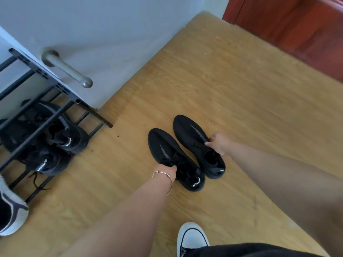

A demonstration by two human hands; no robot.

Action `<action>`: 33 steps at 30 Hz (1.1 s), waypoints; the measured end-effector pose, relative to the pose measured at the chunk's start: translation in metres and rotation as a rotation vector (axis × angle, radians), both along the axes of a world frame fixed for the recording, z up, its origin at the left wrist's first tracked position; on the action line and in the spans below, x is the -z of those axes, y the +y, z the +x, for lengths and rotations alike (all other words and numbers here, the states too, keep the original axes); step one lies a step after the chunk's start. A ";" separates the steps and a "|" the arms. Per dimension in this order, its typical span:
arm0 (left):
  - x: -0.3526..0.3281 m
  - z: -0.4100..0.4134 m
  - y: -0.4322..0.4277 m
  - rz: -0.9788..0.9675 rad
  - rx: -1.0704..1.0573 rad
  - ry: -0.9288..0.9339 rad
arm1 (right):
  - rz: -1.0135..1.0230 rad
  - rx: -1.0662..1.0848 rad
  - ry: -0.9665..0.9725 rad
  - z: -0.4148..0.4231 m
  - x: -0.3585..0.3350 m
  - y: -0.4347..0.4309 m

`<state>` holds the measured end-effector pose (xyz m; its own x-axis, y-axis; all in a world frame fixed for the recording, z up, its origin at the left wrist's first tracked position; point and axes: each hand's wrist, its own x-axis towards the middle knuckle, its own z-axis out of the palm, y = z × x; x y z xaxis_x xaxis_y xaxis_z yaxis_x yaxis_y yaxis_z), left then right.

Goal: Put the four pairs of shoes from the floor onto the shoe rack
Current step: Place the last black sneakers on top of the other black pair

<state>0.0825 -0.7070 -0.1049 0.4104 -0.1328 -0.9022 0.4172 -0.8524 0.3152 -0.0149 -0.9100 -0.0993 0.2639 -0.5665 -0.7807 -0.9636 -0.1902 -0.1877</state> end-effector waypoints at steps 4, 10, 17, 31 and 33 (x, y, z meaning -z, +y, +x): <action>0.006 0.006 0.004 -0.052 -0.181 0.070 | 0.109 0.144 -0.066 -0.013 0.001 0.003; 0.006 0.009 0.021 -0.167 -0.309 0.094 | 0.224 0.263 -0.225 -0.030 -0.017 0.016; -0.015 0.019 0.051 -0.233 -0.296 0.073 | 0.272 0.303 -0.336 -0.050 -0.030 0.044; -0.077 0.059 0.137 -0.469 -0.417 0.003 | 0.306 0.357 -0.609 -0.024 -0.076 0.115; -0.086 0.064 0.154 -0.493 -0.448 -0.012 | 0.306 0.339 -0.638 -0.013 -0.087 0.127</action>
